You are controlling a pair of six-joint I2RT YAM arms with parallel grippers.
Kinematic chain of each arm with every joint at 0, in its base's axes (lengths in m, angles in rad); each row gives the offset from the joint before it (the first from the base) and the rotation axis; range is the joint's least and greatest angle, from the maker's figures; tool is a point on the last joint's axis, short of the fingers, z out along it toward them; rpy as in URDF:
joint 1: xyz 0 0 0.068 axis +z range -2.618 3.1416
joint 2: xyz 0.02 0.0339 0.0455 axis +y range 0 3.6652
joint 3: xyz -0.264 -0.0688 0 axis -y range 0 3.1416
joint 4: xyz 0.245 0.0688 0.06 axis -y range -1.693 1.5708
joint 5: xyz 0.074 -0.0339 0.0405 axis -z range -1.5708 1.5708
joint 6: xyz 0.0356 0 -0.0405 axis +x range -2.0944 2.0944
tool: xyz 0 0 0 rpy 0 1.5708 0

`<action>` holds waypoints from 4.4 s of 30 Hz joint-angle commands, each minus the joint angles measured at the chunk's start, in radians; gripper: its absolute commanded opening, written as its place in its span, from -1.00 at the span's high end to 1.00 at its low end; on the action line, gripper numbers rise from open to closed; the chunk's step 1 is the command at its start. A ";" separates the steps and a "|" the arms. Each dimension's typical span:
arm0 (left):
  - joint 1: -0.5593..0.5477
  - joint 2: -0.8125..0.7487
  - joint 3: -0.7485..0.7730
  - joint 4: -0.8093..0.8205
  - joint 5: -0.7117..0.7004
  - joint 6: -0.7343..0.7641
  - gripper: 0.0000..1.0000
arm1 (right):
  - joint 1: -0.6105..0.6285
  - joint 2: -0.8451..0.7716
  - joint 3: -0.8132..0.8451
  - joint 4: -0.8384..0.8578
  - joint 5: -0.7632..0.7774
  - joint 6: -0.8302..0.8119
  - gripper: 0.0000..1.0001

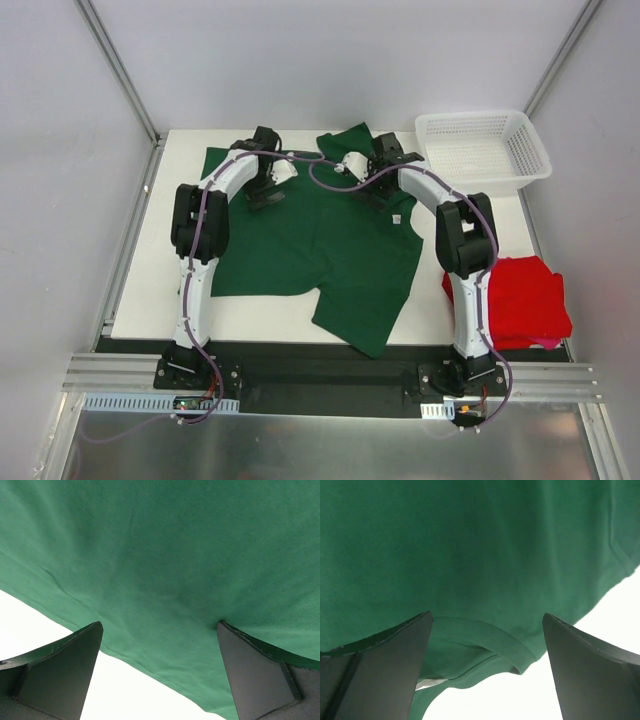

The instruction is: Fold and stack the t-shirts

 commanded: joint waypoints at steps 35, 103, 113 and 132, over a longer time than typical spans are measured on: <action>0.100 0.041 0.238 0.024 -0.059 0.148 -0.99 | -0.015 0.123 0.293 -0.128 0.139 -0.038 -0.93; 0.161 0.242 0.273 0.366 -0.177 0.355 -0.99 | -0.012 0.269 0.292 -0.001 0.227 -0.249 -0.93; 0.158 0.248 0.239 0.481 -0.224 0.412 -0.99 | -0.010 0.290 0.301 0.039 0.245 -0.264 -0.93; 0.155 0.302 0.242 0.734 -0.330 0.538 -0.98 | -0.004 0.263 0.276 0.042 0.250 -0.227 -0.93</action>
